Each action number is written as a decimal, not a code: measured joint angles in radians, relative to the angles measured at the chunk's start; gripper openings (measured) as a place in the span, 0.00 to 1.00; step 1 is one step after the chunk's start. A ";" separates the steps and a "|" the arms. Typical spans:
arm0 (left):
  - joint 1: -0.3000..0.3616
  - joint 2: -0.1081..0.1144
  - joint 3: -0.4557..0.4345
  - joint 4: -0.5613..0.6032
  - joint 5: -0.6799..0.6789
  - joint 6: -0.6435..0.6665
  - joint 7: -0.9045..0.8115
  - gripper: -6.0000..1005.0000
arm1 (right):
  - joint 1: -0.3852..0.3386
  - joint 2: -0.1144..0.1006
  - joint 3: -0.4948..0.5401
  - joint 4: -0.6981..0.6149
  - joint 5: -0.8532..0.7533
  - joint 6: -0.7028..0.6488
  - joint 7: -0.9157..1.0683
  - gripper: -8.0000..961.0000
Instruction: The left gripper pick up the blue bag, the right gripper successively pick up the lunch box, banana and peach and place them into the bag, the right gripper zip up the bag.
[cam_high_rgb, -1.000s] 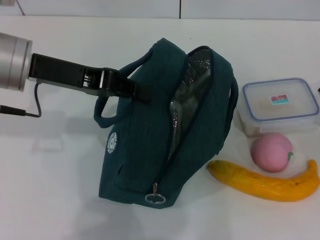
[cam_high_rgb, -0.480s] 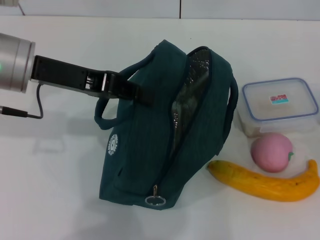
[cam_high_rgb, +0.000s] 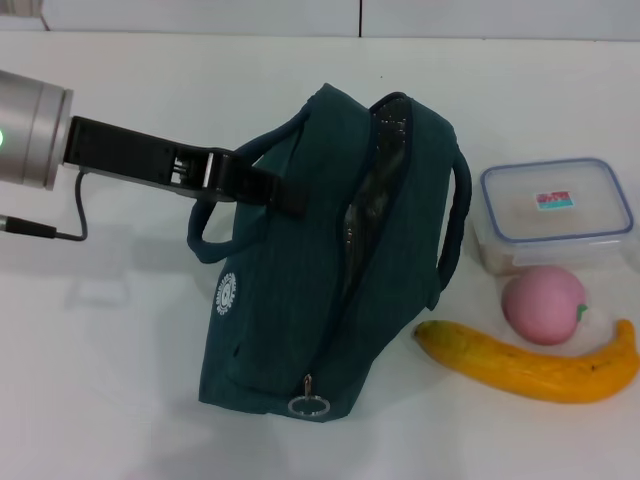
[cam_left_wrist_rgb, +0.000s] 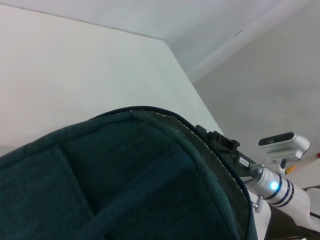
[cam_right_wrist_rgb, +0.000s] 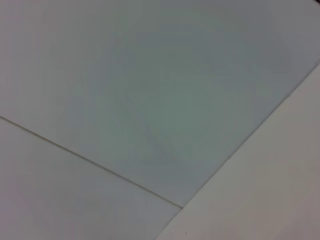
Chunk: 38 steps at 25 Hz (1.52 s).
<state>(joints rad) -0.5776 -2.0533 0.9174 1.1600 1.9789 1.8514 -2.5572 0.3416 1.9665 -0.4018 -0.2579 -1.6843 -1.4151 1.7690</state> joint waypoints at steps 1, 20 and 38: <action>0.000 0.000 0.000 -0.001 0.000 0.000 0.003 0.07 | -0.002 0.000 0.002 0.002 0.000 0.000 0.002 0.31; -0.011 0.001 0.007 0.000 0.002 -0.002 0.025 0.07 | 0.015 0.046 0.093 0.122 0.077 0.073 0.002 0.91; -0.008 0.000 0.021 -0.004 0.002 -0.003 0.045 0.07 | 0.072 0.052 0.092 0.192 0.080 0.102 0.001 0.81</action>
<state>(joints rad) -0.5860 -2.0531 0.9388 1.1560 1.9804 1.8484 -2.5125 0.4133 2.0188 -0.3102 -0.0658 -1.6042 -1.3130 1.7701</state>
